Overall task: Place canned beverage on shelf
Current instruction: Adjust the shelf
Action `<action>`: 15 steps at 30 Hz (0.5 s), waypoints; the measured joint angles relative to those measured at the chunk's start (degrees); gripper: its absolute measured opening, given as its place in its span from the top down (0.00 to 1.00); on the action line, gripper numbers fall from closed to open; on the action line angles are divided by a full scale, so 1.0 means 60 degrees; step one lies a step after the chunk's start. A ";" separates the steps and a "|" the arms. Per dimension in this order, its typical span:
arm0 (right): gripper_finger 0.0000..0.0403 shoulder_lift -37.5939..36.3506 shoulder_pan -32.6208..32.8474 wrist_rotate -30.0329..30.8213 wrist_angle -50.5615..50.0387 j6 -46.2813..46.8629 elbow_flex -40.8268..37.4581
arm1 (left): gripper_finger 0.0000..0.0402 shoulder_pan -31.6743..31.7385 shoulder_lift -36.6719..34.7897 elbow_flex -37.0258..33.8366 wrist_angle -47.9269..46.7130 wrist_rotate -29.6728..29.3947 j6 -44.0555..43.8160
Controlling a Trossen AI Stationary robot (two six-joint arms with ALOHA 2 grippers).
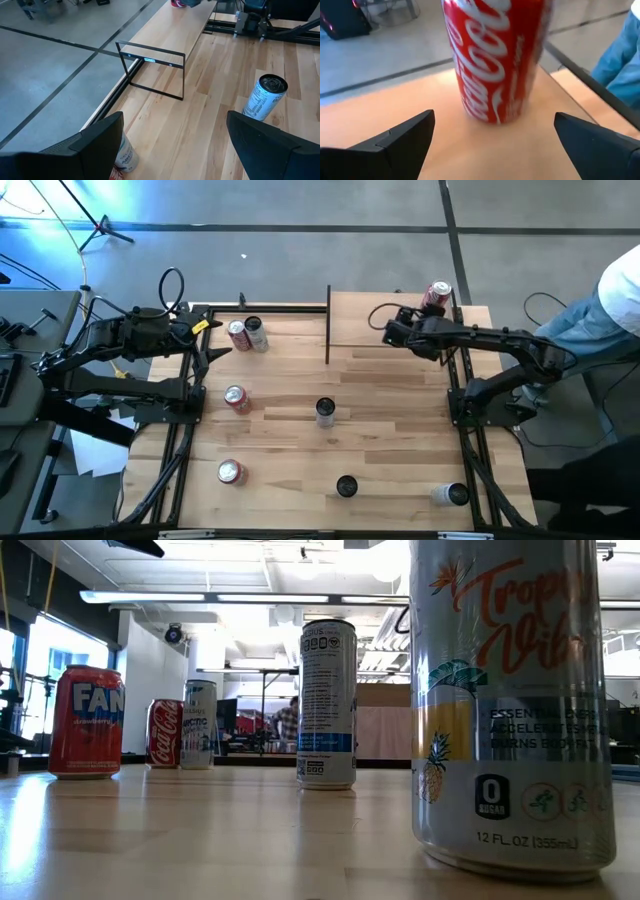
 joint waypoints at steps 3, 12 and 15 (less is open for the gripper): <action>0.01 0.0000 0.0262 -0.0534 -0.0486 0.0322 0.0000 | 0.17 0.0000 0.0000 0.0002 -0.0003 0.0000 0.0000; 0.01 -0.0020 0.1344 -0.2073 -0.1852 0.0349 0.0021 | 0.17 0.0000 0.0002 0.0003 -0.0001 0.0002 0.0000; 0.01 -0.0147 0.1884 -0.2317 -0.2412 0.0384 0.0029 | 0.17 0.0001 -0.0001 0.0000 -0.0003 0.0000 0.0000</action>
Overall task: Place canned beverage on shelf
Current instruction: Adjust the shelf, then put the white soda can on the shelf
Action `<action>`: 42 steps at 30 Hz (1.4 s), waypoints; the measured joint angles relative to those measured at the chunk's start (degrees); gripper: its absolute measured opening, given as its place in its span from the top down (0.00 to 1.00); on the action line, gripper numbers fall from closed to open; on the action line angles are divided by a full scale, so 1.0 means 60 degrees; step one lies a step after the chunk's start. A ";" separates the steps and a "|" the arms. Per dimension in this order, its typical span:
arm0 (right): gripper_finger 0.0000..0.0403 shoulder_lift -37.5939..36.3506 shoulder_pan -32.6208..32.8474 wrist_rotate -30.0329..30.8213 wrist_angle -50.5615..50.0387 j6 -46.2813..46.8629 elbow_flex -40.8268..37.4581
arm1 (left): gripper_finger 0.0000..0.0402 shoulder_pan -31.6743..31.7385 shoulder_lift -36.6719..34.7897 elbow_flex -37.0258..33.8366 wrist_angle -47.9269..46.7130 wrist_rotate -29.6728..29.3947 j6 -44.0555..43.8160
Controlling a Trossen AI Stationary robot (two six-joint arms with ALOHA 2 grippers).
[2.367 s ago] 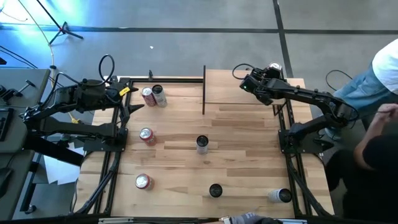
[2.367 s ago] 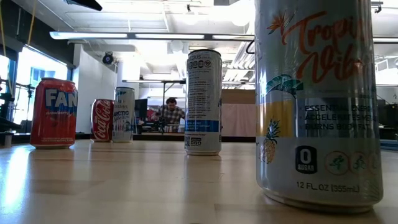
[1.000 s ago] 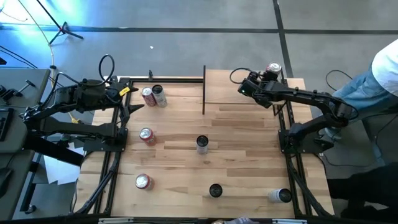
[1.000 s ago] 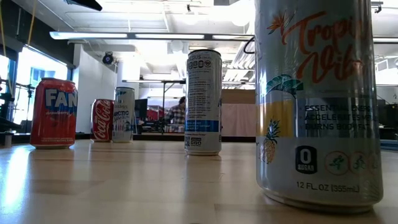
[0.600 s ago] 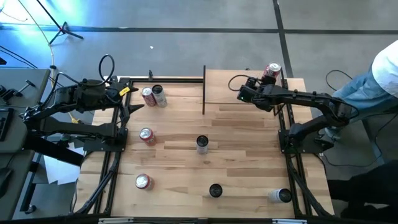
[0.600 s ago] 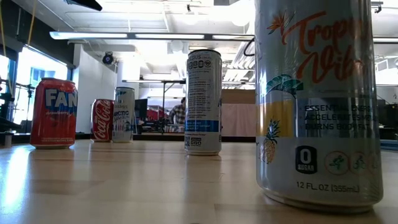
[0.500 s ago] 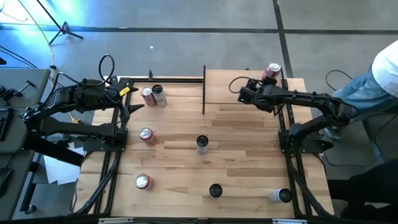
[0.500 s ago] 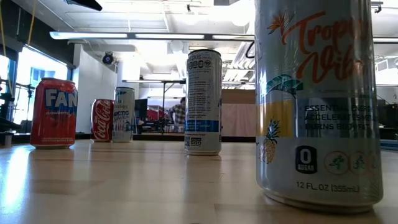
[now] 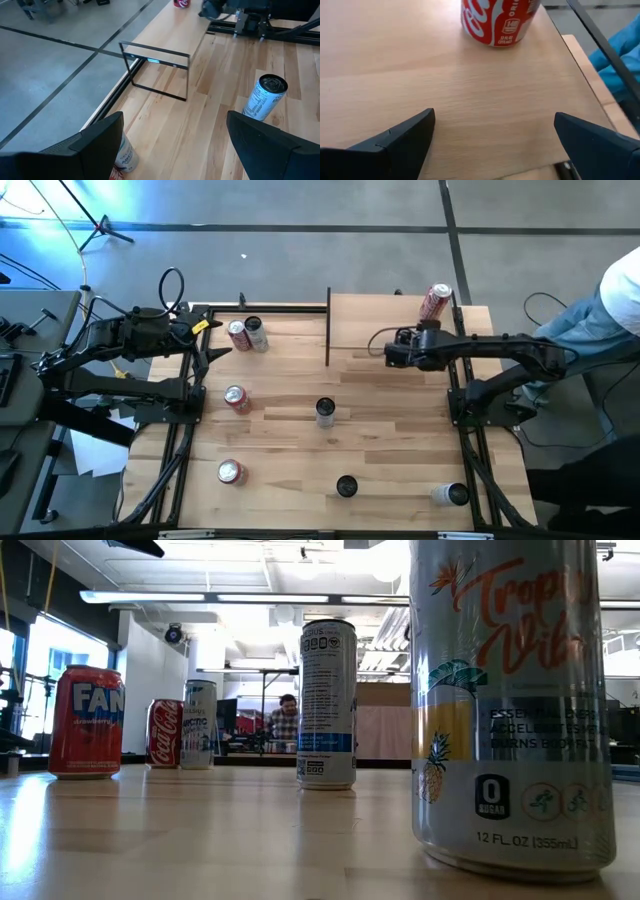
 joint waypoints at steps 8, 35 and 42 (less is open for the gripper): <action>0.01 -0.1192 0.1063 -0.0545 -0.1086 0.1335 -0.0022 | 0.17 -0.0003 0.0003 0.0000 0.0001 0.0000 0.0000; 0.23 -0.2169 0.4137 -0.3577 -0.0510 0.2353 -0.0029 | 0.17 0.0000 0.0003 0.0003 0.0000 0.0003 0.0000; 0.33 -0.2181 0.5051 -0.3838 0.0148 0.2405 -0.0029 | 0.17 -0.0001 0.0001 0.0001 0.0000 0.0002 0.0000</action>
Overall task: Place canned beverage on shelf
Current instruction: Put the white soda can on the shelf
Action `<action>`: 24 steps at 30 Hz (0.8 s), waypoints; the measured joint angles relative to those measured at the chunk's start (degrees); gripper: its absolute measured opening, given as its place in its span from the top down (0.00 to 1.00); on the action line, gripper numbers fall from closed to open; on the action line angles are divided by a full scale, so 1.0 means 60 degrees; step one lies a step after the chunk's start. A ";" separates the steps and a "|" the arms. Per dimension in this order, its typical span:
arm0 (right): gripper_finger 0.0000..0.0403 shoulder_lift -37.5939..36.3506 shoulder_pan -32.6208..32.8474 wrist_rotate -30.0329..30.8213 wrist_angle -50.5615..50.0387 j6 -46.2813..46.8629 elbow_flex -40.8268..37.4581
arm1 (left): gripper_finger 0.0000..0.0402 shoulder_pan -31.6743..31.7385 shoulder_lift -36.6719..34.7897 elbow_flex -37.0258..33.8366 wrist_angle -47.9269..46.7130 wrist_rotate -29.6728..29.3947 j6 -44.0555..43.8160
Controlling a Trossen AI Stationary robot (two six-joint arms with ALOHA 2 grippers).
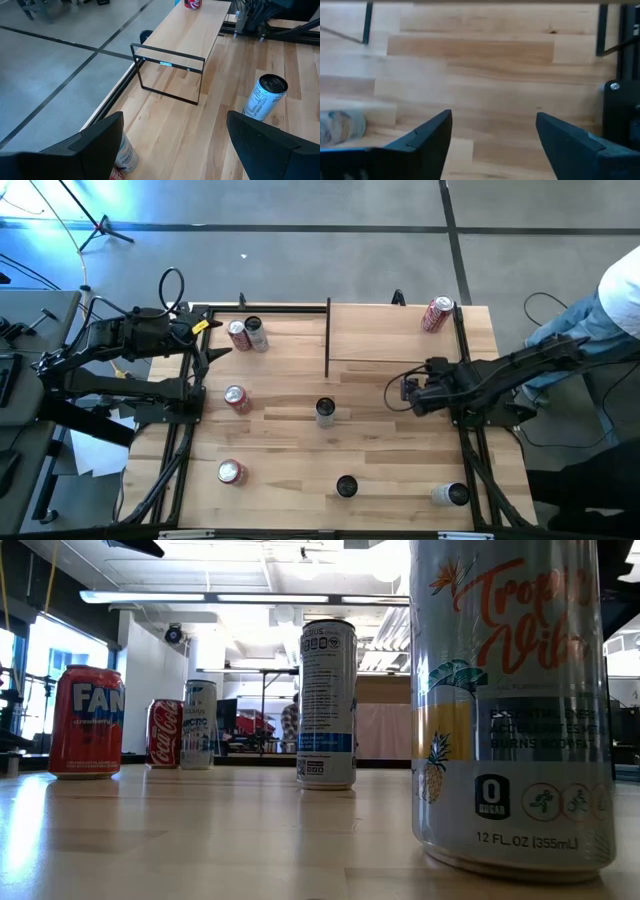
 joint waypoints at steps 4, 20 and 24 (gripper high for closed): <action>0.41 0.0000 0.0198 -0.0039 -0.0022 0.0376 0.0000 | 0.17 -0.0002 0.0001 0.0000 0.0002 -0.0002 0.0000; 0.99 0.0001 0.0208 0.0120 0.0749 -0.0084 0.0000 | 0.17 -0.0001 0.0002 0.0000 0.0000 0.0000 0.0000; 0.97 0.0004 0.0208 0.0188 0.0437 -0.0200 0.0000 | 0.17 -0.0002 -0.0002 0.0002 0.0000 0.0002 0.0000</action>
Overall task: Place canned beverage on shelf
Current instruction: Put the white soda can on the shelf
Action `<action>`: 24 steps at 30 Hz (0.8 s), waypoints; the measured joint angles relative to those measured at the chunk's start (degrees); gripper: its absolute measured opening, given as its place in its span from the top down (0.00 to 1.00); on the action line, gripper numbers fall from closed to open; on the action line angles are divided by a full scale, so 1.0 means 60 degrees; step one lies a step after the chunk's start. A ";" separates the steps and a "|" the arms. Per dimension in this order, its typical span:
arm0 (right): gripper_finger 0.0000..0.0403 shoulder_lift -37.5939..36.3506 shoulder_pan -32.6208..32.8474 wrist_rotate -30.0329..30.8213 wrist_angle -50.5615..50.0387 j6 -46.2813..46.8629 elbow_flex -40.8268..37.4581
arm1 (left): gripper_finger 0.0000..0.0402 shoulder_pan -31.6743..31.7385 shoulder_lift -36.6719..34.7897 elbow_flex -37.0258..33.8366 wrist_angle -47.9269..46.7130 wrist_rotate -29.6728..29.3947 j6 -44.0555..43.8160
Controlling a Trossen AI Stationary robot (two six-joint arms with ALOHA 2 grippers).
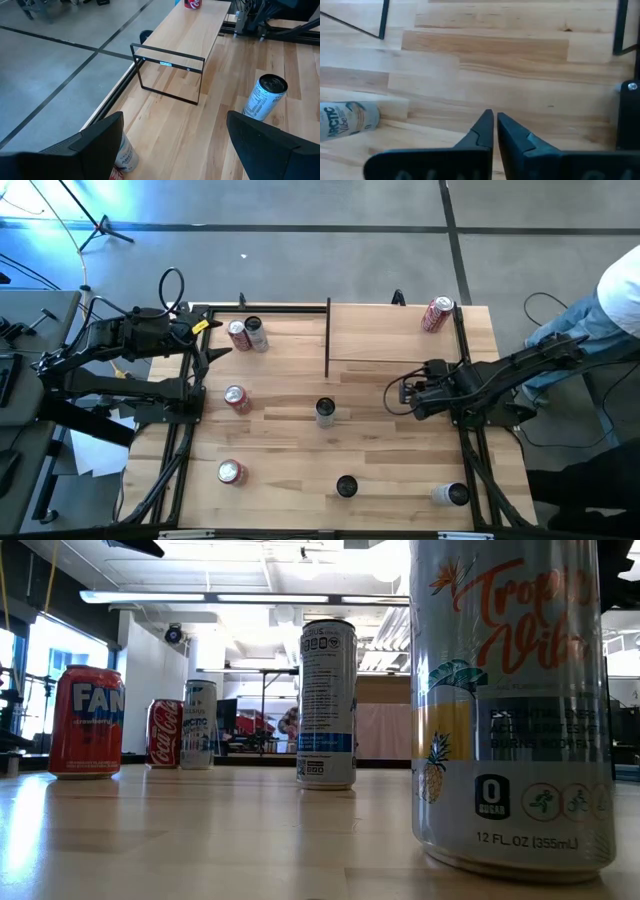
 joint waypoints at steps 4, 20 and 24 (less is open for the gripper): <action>0.91 0.0000 -0.0002 -0.0324 0.0422 -0.0980 0.0000 | 0.17 0.0001 0.0004 0.0000 0.0000 -0.0003 0.0000; 0.77 0.0040 0.0385 -0.4098 0.1376 -0.2828 0.0000 | 0.17 0.0002 0.0003 -0.0002 0.0002 -0.0004 0.0000; 0.77 0.0040 0.1273 -0.4418 0.2143 -0.2702 0.0000 | 0.17 0.0000 0.0003 -0.0003 0.0000 -0.0004 0.0000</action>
